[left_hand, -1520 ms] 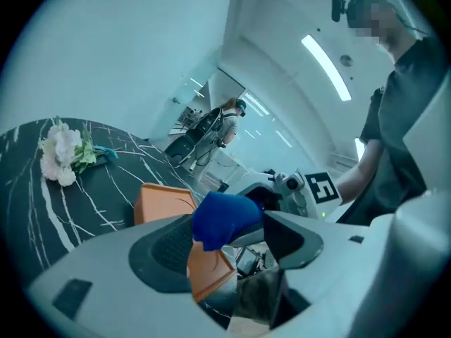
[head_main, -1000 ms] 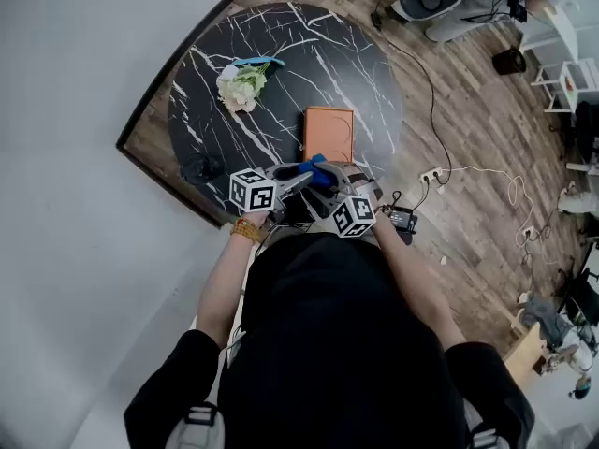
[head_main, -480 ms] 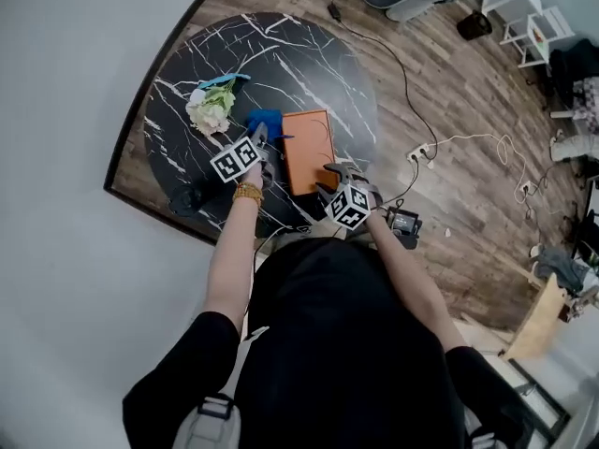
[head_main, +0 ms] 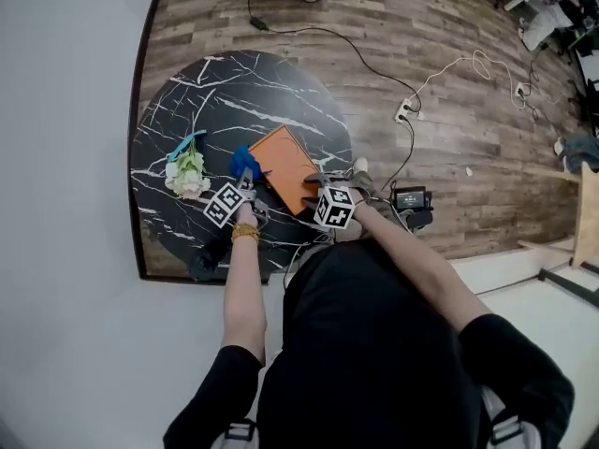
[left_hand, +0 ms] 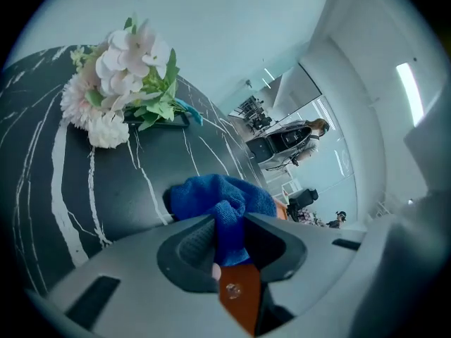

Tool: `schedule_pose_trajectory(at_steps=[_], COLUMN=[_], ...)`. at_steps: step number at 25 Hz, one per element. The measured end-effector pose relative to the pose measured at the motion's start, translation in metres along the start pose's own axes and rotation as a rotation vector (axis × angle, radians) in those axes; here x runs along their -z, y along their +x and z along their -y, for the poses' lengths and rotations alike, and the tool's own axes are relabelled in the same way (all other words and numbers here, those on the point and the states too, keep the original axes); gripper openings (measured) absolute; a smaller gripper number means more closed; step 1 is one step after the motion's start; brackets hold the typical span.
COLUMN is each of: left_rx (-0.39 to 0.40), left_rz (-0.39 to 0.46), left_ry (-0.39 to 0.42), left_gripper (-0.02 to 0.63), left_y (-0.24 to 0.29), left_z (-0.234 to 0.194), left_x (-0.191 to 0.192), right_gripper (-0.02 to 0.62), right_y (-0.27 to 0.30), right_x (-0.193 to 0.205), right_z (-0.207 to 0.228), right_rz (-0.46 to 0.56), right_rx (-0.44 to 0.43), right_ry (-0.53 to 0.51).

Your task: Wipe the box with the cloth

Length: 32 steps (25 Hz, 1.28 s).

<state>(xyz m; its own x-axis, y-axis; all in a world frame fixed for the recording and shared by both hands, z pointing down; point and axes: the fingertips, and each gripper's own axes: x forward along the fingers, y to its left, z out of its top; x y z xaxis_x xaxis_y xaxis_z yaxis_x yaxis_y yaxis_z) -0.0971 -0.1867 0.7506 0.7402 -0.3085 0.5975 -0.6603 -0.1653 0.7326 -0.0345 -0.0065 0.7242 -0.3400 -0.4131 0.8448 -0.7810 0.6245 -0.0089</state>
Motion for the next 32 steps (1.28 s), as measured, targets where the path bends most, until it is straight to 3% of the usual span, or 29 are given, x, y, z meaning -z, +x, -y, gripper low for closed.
schedule_pose_trajectory(at_steps=[3,9,32], left_rx=[0.014,-0.005,0.082], left_rz=[-0.055,-0.217,-0.285], left_ry=[0.019,0.233,0.271], left_gripper=[0.098,0.095,0.092], left_y=[0.001,-0.003,-0.032], left_z=[0.002,0.005,0.023], left_x=[0.009,0.041,0.082], right_gripper=[0.187,0.187,0.170], right_y=[0.002,-0.001,-0.003], right_x=[-0.001,0.001,0.001], right_z=[0.004,0.006,0.005], right_rz=[0.025,0.077,0.121], right_rx=[-0.010,-0.007,0.011], right_ry=[0.070,0.118,0.101])
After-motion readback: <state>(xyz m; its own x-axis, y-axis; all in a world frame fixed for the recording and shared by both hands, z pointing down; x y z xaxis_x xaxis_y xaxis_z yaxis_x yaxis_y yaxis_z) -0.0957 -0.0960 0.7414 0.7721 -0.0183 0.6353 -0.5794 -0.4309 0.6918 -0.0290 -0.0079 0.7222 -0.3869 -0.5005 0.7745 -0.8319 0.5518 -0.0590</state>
